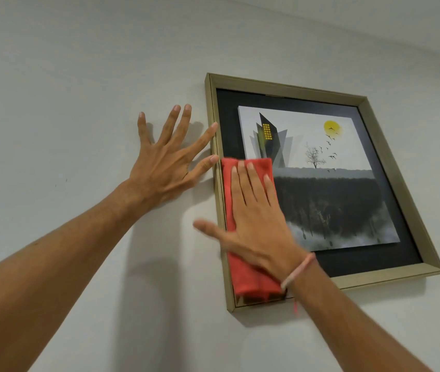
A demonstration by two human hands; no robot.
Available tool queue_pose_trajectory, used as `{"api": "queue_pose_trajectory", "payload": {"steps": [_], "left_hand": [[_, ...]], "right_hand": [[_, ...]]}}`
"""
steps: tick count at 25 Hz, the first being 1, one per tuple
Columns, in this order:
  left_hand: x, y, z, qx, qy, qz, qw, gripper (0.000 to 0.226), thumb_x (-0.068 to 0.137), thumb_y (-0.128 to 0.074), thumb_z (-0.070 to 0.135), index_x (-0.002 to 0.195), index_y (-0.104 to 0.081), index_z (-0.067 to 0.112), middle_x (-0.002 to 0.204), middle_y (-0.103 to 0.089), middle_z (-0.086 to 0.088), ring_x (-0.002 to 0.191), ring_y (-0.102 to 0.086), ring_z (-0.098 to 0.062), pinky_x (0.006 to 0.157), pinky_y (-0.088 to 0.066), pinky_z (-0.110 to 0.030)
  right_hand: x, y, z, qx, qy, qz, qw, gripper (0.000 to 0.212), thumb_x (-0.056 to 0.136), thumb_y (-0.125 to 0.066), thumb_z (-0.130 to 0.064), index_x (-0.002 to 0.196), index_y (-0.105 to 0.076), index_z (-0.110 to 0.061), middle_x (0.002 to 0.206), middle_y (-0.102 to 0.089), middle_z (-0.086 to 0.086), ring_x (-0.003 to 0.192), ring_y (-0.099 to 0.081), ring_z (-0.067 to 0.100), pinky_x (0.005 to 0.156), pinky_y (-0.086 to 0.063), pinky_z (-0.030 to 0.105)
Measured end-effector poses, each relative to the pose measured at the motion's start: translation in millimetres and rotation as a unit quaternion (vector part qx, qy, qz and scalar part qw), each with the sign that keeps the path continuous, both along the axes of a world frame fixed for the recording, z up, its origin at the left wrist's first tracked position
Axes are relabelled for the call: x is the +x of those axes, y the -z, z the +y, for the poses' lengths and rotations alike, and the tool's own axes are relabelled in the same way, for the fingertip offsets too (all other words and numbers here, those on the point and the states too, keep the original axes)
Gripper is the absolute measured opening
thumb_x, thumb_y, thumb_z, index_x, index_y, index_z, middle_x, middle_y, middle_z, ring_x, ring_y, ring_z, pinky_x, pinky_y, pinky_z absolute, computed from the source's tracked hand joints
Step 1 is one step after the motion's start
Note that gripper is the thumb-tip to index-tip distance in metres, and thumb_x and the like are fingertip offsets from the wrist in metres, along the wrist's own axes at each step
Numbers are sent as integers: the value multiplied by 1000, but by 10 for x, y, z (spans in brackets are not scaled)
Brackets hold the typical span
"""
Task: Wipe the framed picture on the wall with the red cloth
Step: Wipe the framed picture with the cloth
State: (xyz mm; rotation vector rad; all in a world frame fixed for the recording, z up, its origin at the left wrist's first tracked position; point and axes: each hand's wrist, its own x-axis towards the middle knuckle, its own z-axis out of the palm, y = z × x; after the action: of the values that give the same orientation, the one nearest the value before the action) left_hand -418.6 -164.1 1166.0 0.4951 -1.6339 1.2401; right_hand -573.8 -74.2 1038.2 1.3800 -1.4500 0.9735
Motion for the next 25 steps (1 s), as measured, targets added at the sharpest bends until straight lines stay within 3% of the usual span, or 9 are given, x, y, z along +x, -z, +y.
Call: {"api": "queue_pose_trajectory", "payload": {"steps": [3,5,9,13,16,20,25], "left_hand": [[8,12,15,-4,-10,-3,1000,81,86,11,75,160,7,42,172,15,-13,159,14,-30,117,3,-77],[10,10,10,0,-12,-1,1000,81,86,10,75,160,7,42,172,15,-12,159,14,-31,117,3,-77],[-1,17,19,14,-1,-2,1000,78,89,1,75,159,8,43,173,14,-10,159,13,-30,118,3,-76],[3,34,34,20,6,-6,1000,77,90,-3,75,160,9,43,173,9,-9,160,10,-30,119,3,-74],[9,24,36,19,4,-13,1000,79,90,-3,76,160,9,42,173,7,-9,160,8,-29,120,2,-74],[2,21,12,19,3,-16,1000,78,90,-4,76,159,10,42,173,7,-10,160,8,-28,119,2,-75],[17,13,13,20,0,-23,1000,83,86,-2,78,160,10,41,173,9,-10,160,10,-28,119,2,-75]], "right_hand": [[25,-393,39,8,29,7,1000,122,74,-14,-92,159,23,-14,170,28,6,156,30,19,127,20,44],[37,-335,38,7,19,8,1000,122,74,-14,-94,159,24,-15,170,28,5,155,30,18,125,23,43],[44,473,54,1,-40,-1,999,126,71,-13,-102,158,26,-20,169,30,-1,155,31,10,126,20,40],[96,1056,54,30,-7,-24,999,129,66,-9,-105,156,31,-22,167,34,-6,153,34,7,128,17,44],[128,812,24,12,-7,-41,999,128,67,-4,-103,159,26,-20,170,28,0,155,32,10,128,17,43],[75,11,-26,-19,5,-27,999,126,69,-5,-99,163,11,-16,174,15,5,159,21,18,127,18,44],[50,-352,-148,-98,38,-9,994,120,77,-4,-90,163,-1,-6,174,6,13,161,12,22,131,5,52]]}}
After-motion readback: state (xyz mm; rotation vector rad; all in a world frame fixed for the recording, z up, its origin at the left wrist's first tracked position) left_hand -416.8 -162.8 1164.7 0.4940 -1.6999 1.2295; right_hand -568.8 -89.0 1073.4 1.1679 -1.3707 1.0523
